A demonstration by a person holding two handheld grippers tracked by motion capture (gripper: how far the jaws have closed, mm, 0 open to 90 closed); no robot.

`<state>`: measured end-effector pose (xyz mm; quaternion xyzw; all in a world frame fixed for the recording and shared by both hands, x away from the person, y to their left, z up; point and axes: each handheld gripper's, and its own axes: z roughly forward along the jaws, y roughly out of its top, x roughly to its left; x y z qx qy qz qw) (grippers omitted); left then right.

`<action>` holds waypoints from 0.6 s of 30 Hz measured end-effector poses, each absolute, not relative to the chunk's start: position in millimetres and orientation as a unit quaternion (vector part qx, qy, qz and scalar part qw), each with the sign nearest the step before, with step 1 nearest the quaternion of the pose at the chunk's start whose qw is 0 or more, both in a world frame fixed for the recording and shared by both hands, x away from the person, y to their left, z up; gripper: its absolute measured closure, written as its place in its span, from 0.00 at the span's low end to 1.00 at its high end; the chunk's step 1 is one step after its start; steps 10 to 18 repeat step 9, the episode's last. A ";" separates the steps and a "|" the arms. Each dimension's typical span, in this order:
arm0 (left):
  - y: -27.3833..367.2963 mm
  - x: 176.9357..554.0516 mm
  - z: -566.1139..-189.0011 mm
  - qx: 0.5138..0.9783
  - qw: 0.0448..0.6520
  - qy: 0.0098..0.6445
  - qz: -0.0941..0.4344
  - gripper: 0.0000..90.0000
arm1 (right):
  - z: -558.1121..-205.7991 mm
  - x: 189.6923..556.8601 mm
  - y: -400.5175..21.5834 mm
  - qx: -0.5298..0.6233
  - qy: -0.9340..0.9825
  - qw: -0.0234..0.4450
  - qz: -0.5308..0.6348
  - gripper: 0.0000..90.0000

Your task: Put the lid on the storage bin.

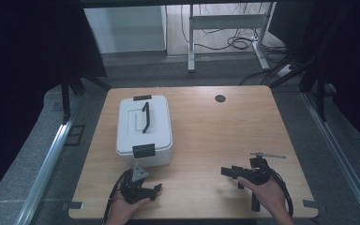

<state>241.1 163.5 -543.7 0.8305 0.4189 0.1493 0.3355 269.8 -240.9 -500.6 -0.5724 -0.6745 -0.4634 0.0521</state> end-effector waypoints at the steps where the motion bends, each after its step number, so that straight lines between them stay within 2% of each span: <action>1: 163.5 241.1 -543.7 0.830 0.336 0.419 0.149 0.13 | -499.9 270.2 -240.8 -0.573 -0.673 0.051 -0.466 0.36; 18: 163.4 241.6 -543.7 0.829 0.335 0.422 0.150 0.13 | -503.6 270.7 -240.4 -0.574 -0.674 0.057 -0.462 0.34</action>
